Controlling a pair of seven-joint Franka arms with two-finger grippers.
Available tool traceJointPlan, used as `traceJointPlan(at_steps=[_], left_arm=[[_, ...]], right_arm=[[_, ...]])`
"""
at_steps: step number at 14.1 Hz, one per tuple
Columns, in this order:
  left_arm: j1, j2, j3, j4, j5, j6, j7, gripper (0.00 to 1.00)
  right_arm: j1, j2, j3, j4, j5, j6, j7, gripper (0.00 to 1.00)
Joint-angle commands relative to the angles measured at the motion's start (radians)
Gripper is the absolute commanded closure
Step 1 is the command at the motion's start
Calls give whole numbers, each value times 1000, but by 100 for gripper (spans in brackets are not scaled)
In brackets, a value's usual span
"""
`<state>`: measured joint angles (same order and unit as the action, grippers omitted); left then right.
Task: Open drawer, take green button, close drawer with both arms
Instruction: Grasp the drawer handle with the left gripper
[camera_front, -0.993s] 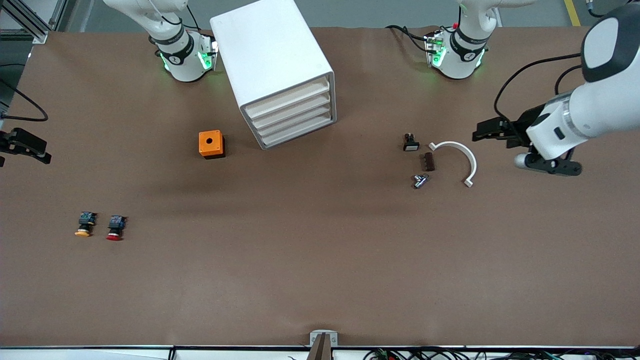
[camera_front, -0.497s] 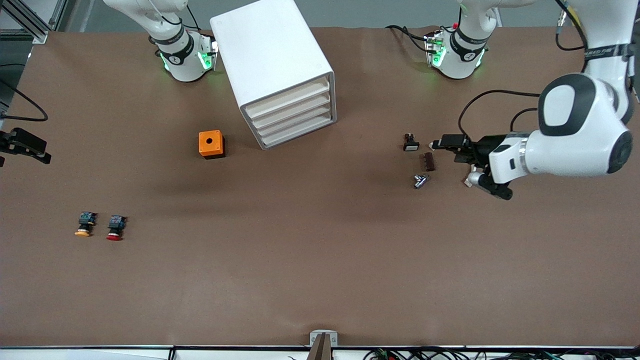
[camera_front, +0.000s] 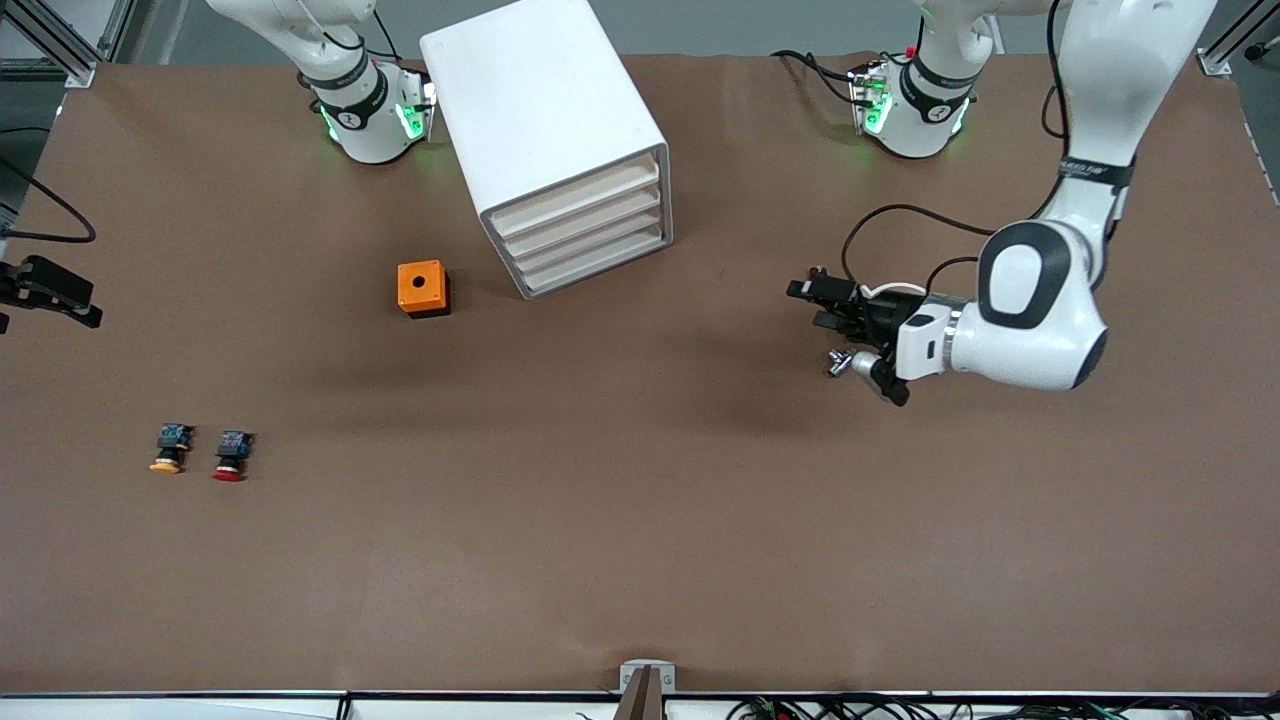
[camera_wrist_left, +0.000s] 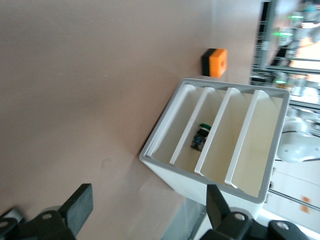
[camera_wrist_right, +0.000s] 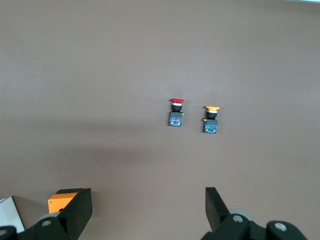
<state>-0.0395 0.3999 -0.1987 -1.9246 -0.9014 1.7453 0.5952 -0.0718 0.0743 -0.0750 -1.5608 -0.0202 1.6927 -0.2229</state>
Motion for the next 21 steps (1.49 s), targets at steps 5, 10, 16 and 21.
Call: traceJointPlan(at_steps=[5, 10, 16, 21], left_arm=[[-138, 174, -33, -42, -321, 106, 245, 0], [-266, 303, -33, -40, -568, 117, 451, 0], [-407, 333, -33, -48, -773, 117, 555, 0], [-444, 379, -33, -42, -829, 123, 607, 0]], right_arm=[[-3, 1, 1, 11, -1, -7, 2, 0], [-3, 1, 1, 11, -1, -7, 2, 0], [-3, 1, 1, 13, -1, -7, 2, 0], [-2, 1, 1, 13, -1, -7, 4, 0]])
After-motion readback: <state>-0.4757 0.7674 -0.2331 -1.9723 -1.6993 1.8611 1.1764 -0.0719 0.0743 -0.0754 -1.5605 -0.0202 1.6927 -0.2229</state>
